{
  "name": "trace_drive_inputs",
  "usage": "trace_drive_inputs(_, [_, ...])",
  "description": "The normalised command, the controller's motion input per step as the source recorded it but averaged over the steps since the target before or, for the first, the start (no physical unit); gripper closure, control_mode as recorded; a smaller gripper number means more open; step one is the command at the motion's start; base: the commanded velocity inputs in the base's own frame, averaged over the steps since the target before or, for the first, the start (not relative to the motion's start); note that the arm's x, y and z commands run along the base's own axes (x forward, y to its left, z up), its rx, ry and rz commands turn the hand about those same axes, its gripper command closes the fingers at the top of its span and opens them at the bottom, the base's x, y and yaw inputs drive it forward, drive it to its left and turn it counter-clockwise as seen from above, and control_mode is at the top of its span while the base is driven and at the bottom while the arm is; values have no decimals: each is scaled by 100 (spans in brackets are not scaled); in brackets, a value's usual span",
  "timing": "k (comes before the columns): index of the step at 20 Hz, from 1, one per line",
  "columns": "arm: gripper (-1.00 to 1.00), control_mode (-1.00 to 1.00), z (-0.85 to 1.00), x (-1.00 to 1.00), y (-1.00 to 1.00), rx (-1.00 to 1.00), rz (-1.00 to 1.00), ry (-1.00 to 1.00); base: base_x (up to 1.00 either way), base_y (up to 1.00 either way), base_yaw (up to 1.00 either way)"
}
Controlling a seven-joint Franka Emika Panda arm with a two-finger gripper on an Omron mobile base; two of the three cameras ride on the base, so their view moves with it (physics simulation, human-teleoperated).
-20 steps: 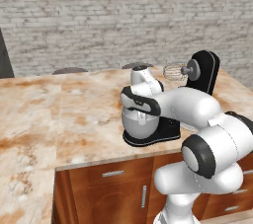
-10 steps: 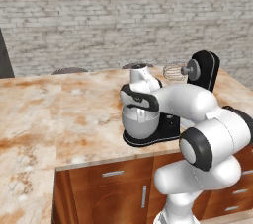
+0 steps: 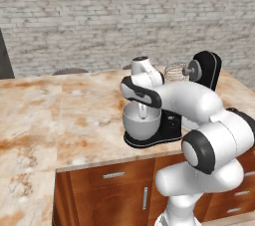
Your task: Add butter and sugar cubes to the stand mixer bowl and then turn on the stand mixer to begin making frosting.
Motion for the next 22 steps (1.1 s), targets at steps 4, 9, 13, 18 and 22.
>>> trace_drive_inputs(4, [-100, -100, 100, -43, 0, 6, 0, 0, 0, 0, 0])
trace_drive_inputs(9, [-100, -100, 99, -70, -16, 9, 0, -1, 0, 0, 0])
trace_drive_inputs(13, [-100, -100, 65, -90, -81, 17, 0, 0, 0, 0, 0])
trace_drive_inputs(18, [-100, -100, 14, -75, -100, 25, 0, 2, 0, 0, 0])
trace_drive_inputs(22, [-100, -100, 0, -50, -100, 30, 0, 3, 0, 0, 0])
